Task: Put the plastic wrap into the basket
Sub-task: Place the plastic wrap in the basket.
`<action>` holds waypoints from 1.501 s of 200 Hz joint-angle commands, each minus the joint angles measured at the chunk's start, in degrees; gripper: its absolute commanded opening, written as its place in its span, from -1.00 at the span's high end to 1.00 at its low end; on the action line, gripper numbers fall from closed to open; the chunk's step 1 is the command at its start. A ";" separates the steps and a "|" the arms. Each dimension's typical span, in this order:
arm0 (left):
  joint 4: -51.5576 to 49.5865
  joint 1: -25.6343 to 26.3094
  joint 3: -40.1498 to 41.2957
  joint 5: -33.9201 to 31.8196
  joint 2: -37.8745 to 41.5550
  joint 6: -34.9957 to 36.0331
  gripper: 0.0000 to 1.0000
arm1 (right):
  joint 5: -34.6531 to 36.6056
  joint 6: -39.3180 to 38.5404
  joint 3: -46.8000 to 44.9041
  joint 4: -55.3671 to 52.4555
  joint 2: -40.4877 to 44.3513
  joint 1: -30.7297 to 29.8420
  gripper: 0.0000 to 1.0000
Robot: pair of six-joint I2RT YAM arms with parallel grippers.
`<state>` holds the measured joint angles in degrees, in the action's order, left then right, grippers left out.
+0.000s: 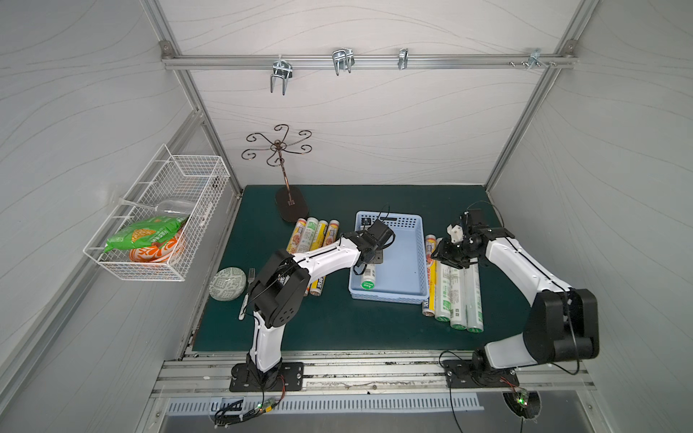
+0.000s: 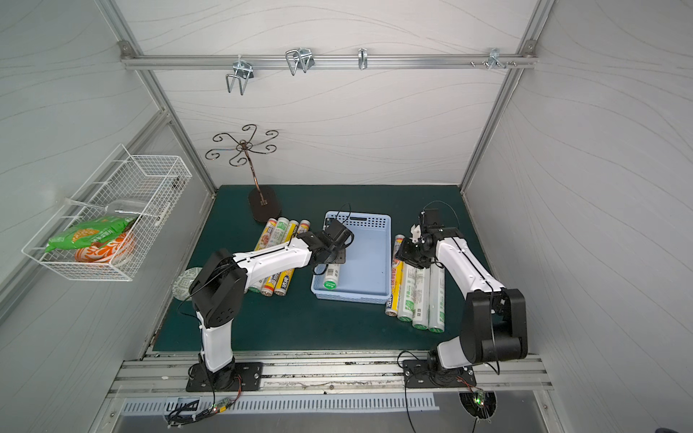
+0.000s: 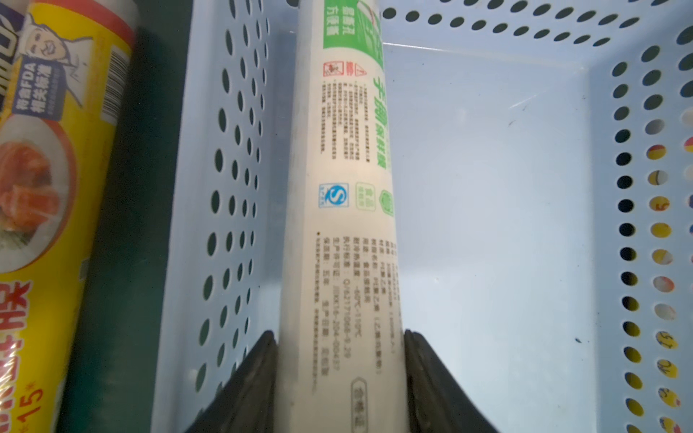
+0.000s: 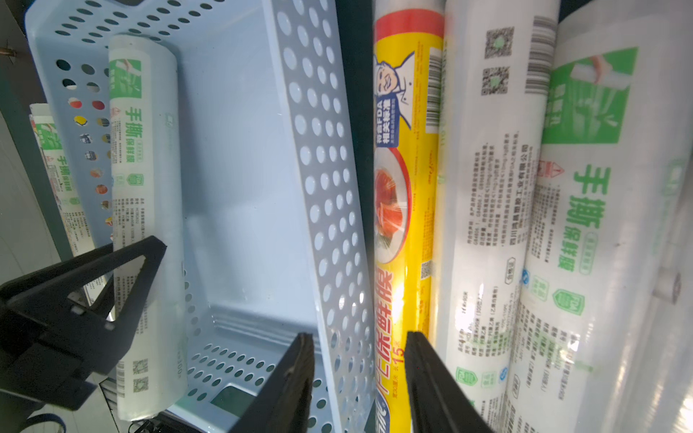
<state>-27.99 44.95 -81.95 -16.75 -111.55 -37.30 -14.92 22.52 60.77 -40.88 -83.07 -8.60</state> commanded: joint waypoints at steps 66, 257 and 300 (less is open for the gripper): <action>4.98 0.20 0.75 -2.09 -0.52 -0.32 0.46 | 1.29 -0.16 -0.92 1.15 -2.16 -0.37 0.11; 3.51 0.14 2.46 -1.12 4.68 0.40 -0.08 | 2.17 -0.44 -1.36 1.78 -5.27 -1.68 0.04; 2.55 0.06 -0.22 0.59 -0.17 -0.08 -0.09 | 2.17 -0.52 -1.18 1.63 -5.44 -1.62 0.04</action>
<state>-26.98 44.97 -78.15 -16.88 -109.03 -37.10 -13.45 22.52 59.70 -38.98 -87.94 -9.91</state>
